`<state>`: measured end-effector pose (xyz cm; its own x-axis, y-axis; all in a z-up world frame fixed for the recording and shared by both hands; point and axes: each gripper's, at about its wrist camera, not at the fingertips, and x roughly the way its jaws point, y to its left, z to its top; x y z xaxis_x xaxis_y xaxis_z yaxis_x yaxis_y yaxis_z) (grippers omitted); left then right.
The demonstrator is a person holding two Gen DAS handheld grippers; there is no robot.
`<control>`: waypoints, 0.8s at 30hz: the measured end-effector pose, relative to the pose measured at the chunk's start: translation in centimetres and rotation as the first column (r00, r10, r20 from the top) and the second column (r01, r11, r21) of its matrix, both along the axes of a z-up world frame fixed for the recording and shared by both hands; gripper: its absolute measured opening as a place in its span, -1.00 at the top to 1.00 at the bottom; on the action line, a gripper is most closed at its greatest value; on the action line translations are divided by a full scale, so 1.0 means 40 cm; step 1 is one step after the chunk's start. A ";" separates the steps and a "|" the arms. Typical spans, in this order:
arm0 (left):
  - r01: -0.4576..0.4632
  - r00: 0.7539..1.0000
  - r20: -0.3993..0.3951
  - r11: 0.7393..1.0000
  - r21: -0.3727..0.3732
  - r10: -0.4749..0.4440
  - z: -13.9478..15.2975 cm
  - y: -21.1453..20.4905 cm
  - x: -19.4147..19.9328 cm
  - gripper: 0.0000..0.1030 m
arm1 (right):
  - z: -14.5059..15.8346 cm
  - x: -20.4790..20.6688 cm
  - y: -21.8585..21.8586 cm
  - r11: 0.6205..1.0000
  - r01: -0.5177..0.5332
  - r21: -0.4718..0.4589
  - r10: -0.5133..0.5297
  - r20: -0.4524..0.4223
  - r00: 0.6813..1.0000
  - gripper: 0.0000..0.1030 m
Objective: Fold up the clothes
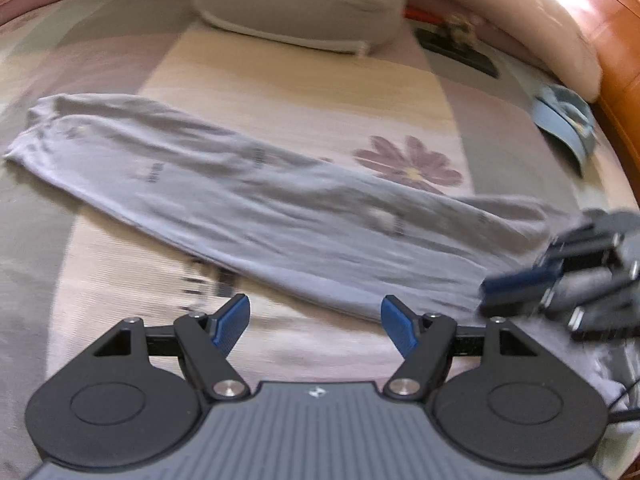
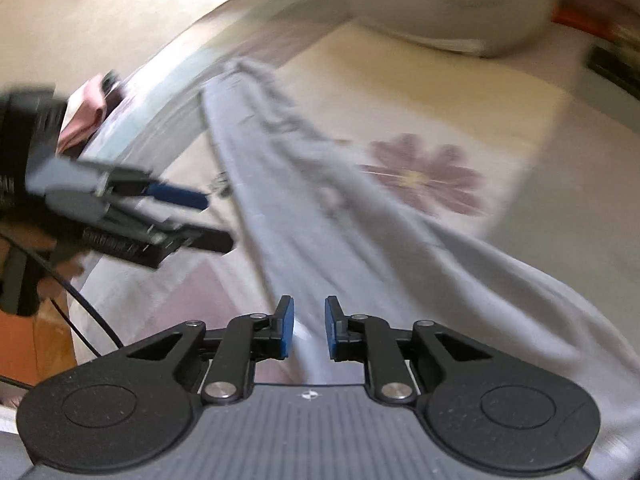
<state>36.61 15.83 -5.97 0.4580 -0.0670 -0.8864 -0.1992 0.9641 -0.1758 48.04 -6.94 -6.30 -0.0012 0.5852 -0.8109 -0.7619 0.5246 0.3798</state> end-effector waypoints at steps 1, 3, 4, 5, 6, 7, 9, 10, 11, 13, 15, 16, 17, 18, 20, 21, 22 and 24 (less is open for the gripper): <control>-0.011 1.000 0.001 1.000 0.004 0.011 0.000 0.015 0.000 -0.39 | -0.006 -0.013 0.028 1.000 -0.020 -0.002 0.020 0.015 1.000 0.56; -0.031 1.000 0.004 0.999 0.010 0.031 0.000 0.043 0.001 -0.39 | -0.018 -0.033 0.082 0.999 -0.044 -0.007 0.045 0.064 0.997 0.43; -0.038 0.999 0.006 0.999 0.012 0.038 0.001 0.055 0.002 -0.39 | -0.024 -0.042 0.106 0.999 -0.053 -0.009 0.053 0.086 0.995 0.42; -0.044 0.999 0.009 0.999 0.013 0.044 0.002 0.067 0.003 -0.39 | -0.027 -0.048 0.124 0.998 -0.055 -0.015 0.056 0.105 0.993 0.42; -0.048 0.999 0.013 0.999 0.013 0.048 0.003 0.076 0.004 -0.39 | -0.031 -0.054 0.142 0.998 -0.056 -0.022 0.059 0.123 0.991 0.42; -0.051 0.999 0.018 0.999 0.013 0.051 0.004 0.084 0.005 -0.39 | -0.032 -0.058 0.157 0.997 -0.070 -0.022 0.073 0.136 0.988 0.42; -0.055 0.998 0.024 0.998 0.011 0.055 0.005 0.099 0.009 -0.39 | -0.034 -0.076 0.193 0.994 -0.095 -0.047 0.102 0.193 0.976 0.42; -0.056 0.998 0.027 0.998 0.010 0.056 0.005 0.105 0.011 -0.39 | -0.041 -0.080 0.206 0.992 -0.105 -0.068 0.117 0.208 0.971 0.43; -0.055 0.998 0.031 0.998 0.009 0.055 0.005 0.110 0.014 -0.39 | -0.049 -0.084 0.218 0.989 -0.115 -0.089 0.133 0.223 0.966 0.43; -0.052 0.998 0.040 0.999 0.011 0.052 0.007 0.120 0.018 -0.39 | -0.058 -0.101 0.233 0.980 -0.136 -0.142 0.172 0.280 0.944 0.58; -0.052 0.997 0.050 0.999 0.014 0.051 0.009 0.128 0.019 -0.39 | -0.062 -0.108 0.243 0.974 -0.141 -0.180 0.192 0.311 0.931 0.84; -0.052 0.997 0.055 0.999 0.013 0.051 0.010 0.133 0.021 -0.39 | -0.059 -0.100 0.243 0.975 -0.132 -0.176 0.180 0.291 0.940 0.85; -0.053 0.997 0.061 0.998 0.012 0.053 0.011 0.138 0.023 -0.39 | -0.058 -0.089 0.242 0.979 -0.118 -0.167 0.159 0.261 0.952 0.86; -0.055 0.996 0.065 0.998 0.012 0.054 0.013 0.142 0.025 -0.39 | -0.055 -0.079 0.237 0.984 -0.107 -0.141 0.135 0.209 0.968 0.88; -0.057 0.995 0.079 0.998 0.015 0.056 0.018 0.148 0.030 -0.39 | -0.049 -0.058 0.228 0.993 -0.081 -0.087 0.089 0.098 0.991 0.88; -0.058 0.995 0.087 0.998 0.017 0.056 0.020 0.151 0.032 -0.39 | -0.046 -0.048 0.223 0.996 -0.065 -0.062 0.068 0.041 0.997 0.88; -0.055 0.994 0.092 0.998 0.014 0.053 0.020 0.153 0.036 -0.39 | -0.045 -0.050 0.222 0.997 -0.070 -0.044 0.071 0.007 0.997 0.88; -0.048 0.994 0.099 0.999 0.010 0.047 0.017 0.157 0.044 -0.40 | -0.049 -0.063 0.224 0.996 -0.084 -0.015 0.083 -0.068 0.994 0.86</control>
